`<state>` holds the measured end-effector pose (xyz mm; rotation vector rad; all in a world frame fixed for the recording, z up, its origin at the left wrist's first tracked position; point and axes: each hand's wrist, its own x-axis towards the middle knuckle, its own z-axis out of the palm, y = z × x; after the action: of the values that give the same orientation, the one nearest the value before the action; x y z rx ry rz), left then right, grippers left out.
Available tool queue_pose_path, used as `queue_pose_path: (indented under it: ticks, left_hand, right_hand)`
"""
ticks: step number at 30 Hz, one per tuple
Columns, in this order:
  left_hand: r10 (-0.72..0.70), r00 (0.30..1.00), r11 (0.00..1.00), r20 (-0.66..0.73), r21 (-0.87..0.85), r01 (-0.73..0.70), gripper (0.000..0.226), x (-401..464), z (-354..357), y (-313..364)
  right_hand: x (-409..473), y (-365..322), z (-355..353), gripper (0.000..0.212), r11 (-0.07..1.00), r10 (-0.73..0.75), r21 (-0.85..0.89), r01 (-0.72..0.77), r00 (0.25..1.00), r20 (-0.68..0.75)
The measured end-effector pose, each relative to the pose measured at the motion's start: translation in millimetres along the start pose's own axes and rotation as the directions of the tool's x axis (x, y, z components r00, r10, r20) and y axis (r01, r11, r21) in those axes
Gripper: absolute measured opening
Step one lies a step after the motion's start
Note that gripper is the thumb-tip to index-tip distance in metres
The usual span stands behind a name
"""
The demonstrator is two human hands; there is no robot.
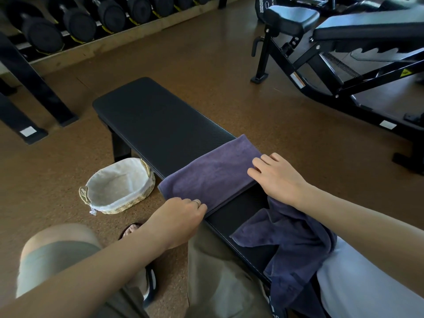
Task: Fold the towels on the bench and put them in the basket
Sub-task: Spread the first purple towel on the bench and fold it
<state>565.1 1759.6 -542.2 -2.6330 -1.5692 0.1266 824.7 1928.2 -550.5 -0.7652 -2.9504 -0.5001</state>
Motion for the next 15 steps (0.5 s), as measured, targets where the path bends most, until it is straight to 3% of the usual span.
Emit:
queue_pose_path:
  ticks: [15]
  left_hand:
    - [0.019,1.000,0.999,-0.004,0.032,-0.019,0.025,-3,9,6]
  right_hand:
    - [2,-9,-10,0.028,0.998,0.052,0.019,-0.059,0.962,0.268]
